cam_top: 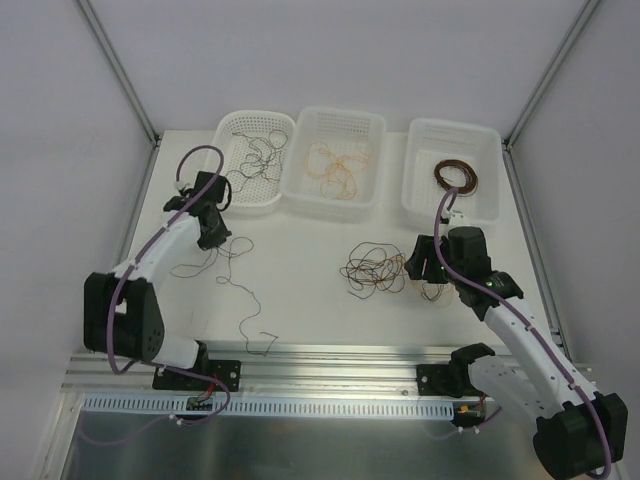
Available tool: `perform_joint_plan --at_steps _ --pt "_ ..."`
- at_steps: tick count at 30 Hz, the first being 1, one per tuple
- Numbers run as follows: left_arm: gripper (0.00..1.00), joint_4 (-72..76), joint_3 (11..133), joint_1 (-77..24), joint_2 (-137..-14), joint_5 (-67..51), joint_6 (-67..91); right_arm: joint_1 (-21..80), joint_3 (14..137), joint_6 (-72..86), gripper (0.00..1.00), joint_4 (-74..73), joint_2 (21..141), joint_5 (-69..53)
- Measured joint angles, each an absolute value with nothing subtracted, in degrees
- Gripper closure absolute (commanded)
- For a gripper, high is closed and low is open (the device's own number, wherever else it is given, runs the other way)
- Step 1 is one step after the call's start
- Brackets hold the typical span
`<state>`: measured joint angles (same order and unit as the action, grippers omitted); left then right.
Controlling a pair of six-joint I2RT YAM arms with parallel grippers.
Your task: Untangle the cables
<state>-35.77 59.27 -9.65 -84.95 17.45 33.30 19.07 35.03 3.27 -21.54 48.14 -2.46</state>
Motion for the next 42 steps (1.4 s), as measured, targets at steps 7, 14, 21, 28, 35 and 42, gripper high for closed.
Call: perform_joint_plan --at_steps 7,14,21,28,35,42 --pt "1.00 -45.93 76.12 -9.65 -71.37 17.43 29.93 19.07 35.03 3.14 0.36 -21.85 48.01 -2.68" --pt "1.00 -53.17 112.18 -9.65 -75.75 14.81 25.61 19.07 35.03 3.14 0.36 -22.59 47.16 -2.70" --pt "1.00 -50.06 140.92 -9.65 -89.10 12.40 21.21 19.07 35.03 3.03 0.36 -23.27 45.98 -2.72" --pt "1.00 -35.14 138.06 -9.65 -100.12 12.91 13.78 19.07 35.03 2.00 0.36 -24.25 44.42 -2.87" --pt "1.00 -23.11 135.46 -9.65 -113.73 15.09 6.90 19.07 35.03 1.21 0.36 -24.38 43.29 -3.81" --pt "1.00 -19.94 126.28 -9.65 -124.20 13.45 6.11 19.07 35.03 0.97 0.36 -24.36 43.97 -4.21"
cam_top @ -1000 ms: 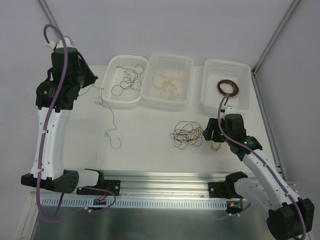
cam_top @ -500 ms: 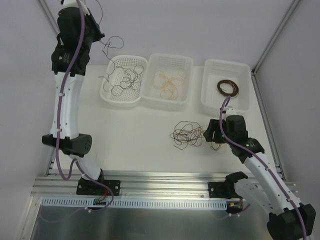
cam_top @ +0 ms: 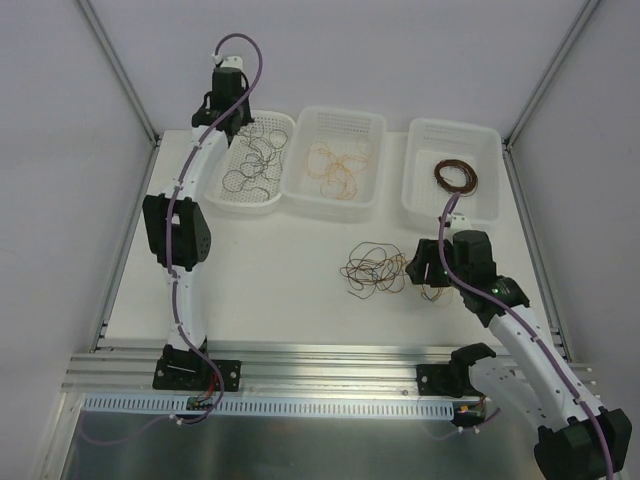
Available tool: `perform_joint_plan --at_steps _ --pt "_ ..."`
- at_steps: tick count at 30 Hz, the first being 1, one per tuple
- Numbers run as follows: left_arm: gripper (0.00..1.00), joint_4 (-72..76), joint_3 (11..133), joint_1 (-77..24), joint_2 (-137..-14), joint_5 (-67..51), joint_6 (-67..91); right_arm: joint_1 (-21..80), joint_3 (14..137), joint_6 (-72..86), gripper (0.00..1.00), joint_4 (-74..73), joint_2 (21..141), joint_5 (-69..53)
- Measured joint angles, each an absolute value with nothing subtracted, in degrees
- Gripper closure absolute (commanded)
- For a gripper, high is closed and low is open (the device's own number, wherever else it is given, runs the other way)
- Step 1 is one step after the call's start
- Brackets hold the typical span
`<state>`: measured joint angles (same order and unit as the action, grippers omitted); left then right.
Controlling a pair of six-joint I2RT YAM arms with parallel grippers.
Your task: Untangle the cables
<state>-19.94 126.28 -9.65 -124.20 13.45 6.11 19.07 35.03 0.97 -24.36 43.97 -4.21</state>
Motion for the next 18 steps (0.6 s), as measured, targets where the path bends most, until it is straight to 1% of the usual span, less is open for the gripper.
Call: perform_joint_plan --at_steps 4,14,15,16,17,18 --pt "1.00 -20.05 120.62 -9.65 -127.37 8.78 5.87 19.07 35.03 0.95 0.37 -24.29 45.25 -4.78" --pt "1.00 -20.10 111.92 -9.65 -127.42 0.08 5.80 19.07 35.03 0.95 0.37 -24.01 46.92 -5.89" --pt "0.99 -20.29 111.59 -9.65 -127.42 -0.89 6.13 19.09 35.03 0.95 0.37 -23.94 46.96 -6.07" --pt "0.94 -20.53 111.37 -9.65 -127.42 -1.41 6.52 19.11 35.03 0.95 0.37 -23.92 46.96 -6.15" --pt "0.86 -20.73 111.15 -9.65 -127.42 -1.48 6.81 19.11 35.03 0.93 0.37 -23.90 46.96 -6.31" --pt "0.79 -21.06 111.04 -9.65 -127.42 -1.45 7.07 19.14 35.03 0.93 0.37 -23.90 46.96 -6.42"
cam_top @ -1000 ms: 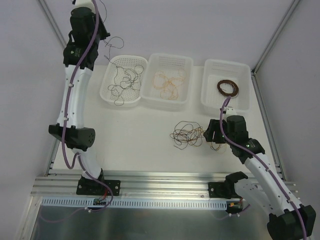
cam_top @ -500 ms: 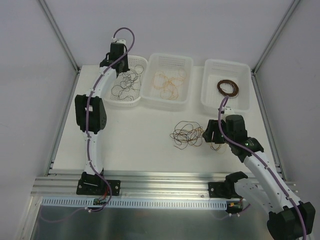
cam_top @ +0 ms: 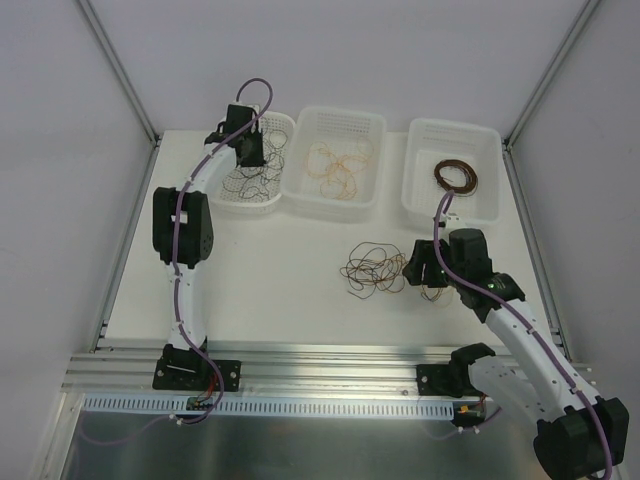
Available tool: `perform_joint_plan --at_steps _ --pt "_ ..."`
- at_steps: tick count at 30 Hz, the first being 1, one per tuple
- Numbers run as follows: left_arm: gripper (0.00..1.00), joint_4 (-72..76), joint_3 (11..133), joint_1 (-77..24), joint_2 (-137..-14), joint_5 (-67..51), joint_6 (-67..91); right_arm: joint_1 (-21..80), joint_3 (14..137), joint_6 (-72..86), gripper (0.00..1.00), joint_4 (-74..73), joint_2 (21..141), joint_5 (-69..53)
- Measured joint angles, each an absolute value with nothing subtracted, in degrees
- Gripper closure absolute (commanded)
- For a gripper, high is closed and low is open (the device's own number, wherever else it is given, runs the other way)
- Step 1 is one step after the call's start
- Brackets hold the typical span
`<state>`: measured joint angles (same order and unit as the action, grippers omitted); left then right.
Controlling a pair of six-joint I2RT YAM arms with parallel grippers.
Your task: Untangle the cables
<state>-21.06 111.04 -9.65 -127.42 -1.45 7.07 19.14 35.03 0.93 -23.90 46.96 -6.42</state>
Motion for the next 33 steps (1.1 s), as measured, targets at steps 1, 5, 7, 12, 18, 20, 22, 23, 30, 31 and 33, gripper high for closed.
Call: perform_joint_plan --at_steps 1,5,7,12,18,20,22,23,30,31,33 --pt "0.73 -21.47 110.98 -9.65 -127.42 -0.95 7.64 19.16 35.03 0.93 0.37 -23.92 46.98 -6.44" --pt "0.28 -23.38 108.88 -9.65 -125.45 3.09 10.46 19.44 35.11 0.93 0.37 -24.03 47.44 -6.46" --pt "0.08 -24.43 106.96 -9.65 -122.58 4.71 11.79 19.97 35.31 0.95 0.37 -24.12 47.92 -6.28" --pt "0.01 -25.91 102.08 -9.63 -108.64 5.76 14.61 21.02 36.75 0.91 0.41 -24.21 50.04 -3.84" --pt "0.01 -24.08 93.84 -9.89 -86.89 2.83 18.24 21.04 38.65 0.27 0.45 -23.73 54.78 2.22" --pt "0.01 -23.24 89.12 -10.35 -81.01 0.75 19.59 21.04 39.22 -0.45 0.47 -22.96 56.86 3.55" --pt "0.01 -23.24 82.48 -11.42 -74.89 -2.44 20.91 21.04 39.55 -1.19 0.50 -21.87 58.76 4.32" --pt "0.01 -23.51 79.85 -11.92 -73.06 -3.42 21.34 21.04 39.59 -1.67 0.52 -21.23 59.79 4.62" --pt "0.01 -26.92 59.18 -15.62 -62.17 -11.16 21.93 21.06 39.64 -4.36 0.65 -17.02 66.02 4.38" --pt "0.01 -27.46 56.90 -15.84 -60.53 -11.84 21.91 21.06 39.64 -4.73 0.72 -16.60 66.59 3.92" --pt "0.01 -28.18 53.69 -16.27 -57.69 -12.75 21.93 21.15 39.66 -5.45 0.81 -16.05 67.26 3.09"
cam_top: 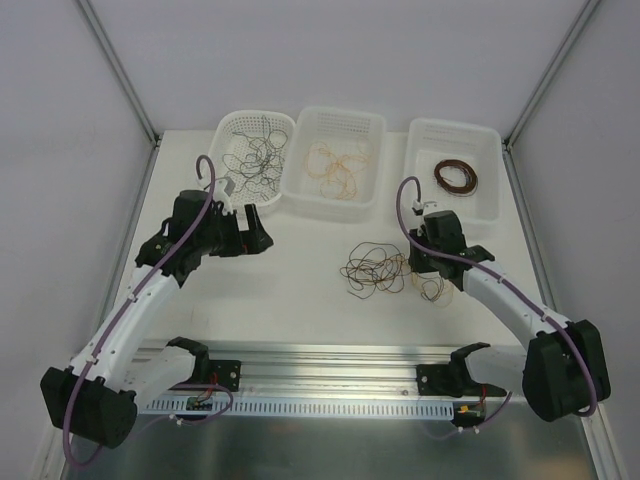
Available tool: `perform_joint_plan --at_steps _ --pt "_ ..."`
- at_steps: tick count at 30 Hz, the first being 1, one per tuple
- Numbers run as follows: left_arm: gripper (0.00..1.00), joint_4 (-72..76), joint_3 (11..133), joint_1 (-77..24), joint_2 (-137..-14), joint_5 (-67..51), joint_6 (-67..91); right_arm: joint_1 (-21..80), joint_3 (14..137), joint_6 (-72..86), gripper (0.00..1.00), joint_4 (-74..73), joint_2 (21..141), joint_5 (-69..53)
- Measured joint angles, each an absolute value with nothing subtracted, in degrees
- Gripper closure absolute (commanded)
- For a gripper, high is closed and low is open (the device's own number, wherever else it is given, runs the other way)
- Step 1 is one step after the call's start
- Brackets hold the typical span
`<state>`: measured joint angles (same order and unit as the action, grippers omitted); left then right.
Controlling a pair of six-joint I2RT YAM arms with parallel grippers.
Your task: Untangle the cables
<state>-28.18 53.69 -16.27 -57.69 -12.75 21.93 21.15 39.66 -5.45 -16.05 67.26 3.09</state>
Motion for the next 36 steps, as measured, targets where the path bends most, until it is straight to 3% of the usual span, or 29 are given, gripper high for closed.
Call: perform_joint_plan --at_steps 1,3,8,13,20,28,36 --pt "0.01 -28.40 52.29 -16.67 -56.29 -13.08 21.96 21.34 39.81 -5.69 0.91 -16.10 67.37 2.52" --pt "0.01 -28.58 50.15 -17.82 -54.13 -13.50 22.26 22.13 40.77 -6.39 0.99 -16.64 67.40 1.43" --pt "0.01 -28.58 48.80 -22.63 -53.19 -13.58 23.68 27.73 48.36 -7.09 0.99 -21.12 66.15 0.12" --pt "0.01 -28.49 49.19 -27.16 -53.98 -13.26 24.77 33.67 63.40 -7.31 0.99 -27.97 62.57 -0.40" --pt "0.01 -28.14 52.07 -30.96 -56.49 -12.80 26.22 35.18 80.82 -5.21 0.99 -29.67 55.81 -9.06" --pt "0.01 -24.64 53.32 -35.73 -54.85 -12.40 26.35 35.66 81.30 -1.98 0.99 -27.29 54.19 -13.85" --pt "0.01 -1.83 42.24 -46.30 -53.54 -7.09 26.37 39.55 71.11 4.36 0.99 -23.81 58.59 -13.32"
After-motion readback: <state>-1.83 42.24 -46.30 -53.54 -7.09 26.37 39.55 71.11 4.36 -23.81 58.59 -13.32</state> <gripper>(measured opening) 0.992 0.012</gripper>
